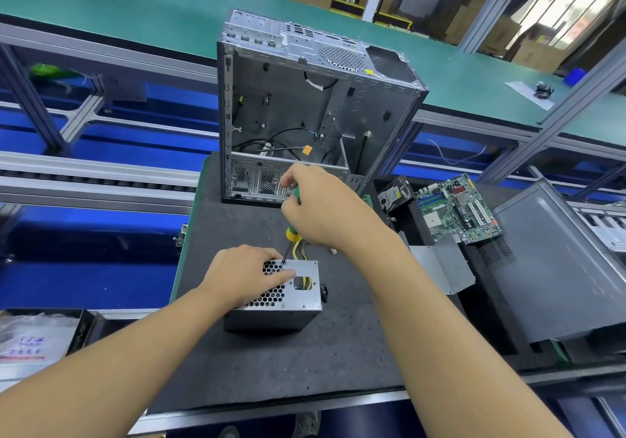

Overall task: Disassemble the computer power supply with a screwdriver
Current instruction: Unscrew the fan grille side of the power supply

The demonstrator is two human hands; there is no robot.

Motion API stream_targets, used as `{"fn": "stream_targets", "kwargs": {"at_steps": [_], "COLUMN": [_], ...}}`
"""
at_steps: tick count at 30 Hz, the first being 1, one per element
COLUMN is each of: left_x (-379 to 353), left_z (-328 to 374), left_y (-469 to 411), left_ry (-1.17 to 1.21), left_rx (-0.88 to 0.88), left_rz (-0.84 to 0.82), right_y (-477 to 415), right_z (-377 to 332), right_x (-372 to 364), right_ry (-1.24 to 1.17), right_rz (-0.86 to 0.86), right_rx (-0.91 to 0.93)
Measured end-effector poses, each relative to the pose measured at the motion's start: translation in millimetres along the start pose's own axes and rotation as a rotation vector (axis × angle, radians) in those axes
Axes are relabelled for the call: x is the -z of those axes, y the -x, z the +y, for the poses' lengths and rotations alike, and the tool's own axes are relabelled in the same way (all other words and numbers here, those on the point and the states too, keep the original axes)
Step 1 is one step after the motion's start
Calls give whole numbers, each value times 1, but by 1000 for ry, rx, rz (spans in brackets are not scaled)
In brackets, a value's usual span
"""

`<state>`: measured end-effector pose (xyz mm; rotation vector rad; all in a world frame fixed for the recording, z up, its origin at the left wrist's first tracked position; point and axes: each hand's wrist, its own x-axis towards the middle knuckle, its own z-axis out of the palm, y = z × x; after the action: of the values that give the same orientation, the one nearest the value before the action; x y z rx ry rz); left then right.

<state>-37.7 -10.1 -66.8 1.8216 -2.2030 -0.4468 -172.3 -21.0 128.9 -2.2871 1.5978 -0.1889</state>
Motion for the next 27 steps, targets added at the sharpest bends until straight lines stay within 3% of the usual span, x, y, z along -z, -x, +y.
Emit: {"fn": "stream_targets", "kwargs": {"at_steps": [3,9,17,21,27], "left_x": [1,2,2,3,5], "left_z": [0,1,2,2,2], "left_y": [0,0,0,0,2], "left_ry": [-6,-3,-11,-11,32], "left_rx": [6,11,18,20,18], "left_rz": [-11,-20,-31,-36,-26], "right_y": [2,1,-1,2,0], "right_z": [0,1,1,-1,-5], "right_x": [1,-2,1,5,-1], "right_ry": [-65,215,10,-105,135], "right_rz": [-33,23,-3,-125,18], "right_rx": [-16,-93,-55,-56,-84]}}
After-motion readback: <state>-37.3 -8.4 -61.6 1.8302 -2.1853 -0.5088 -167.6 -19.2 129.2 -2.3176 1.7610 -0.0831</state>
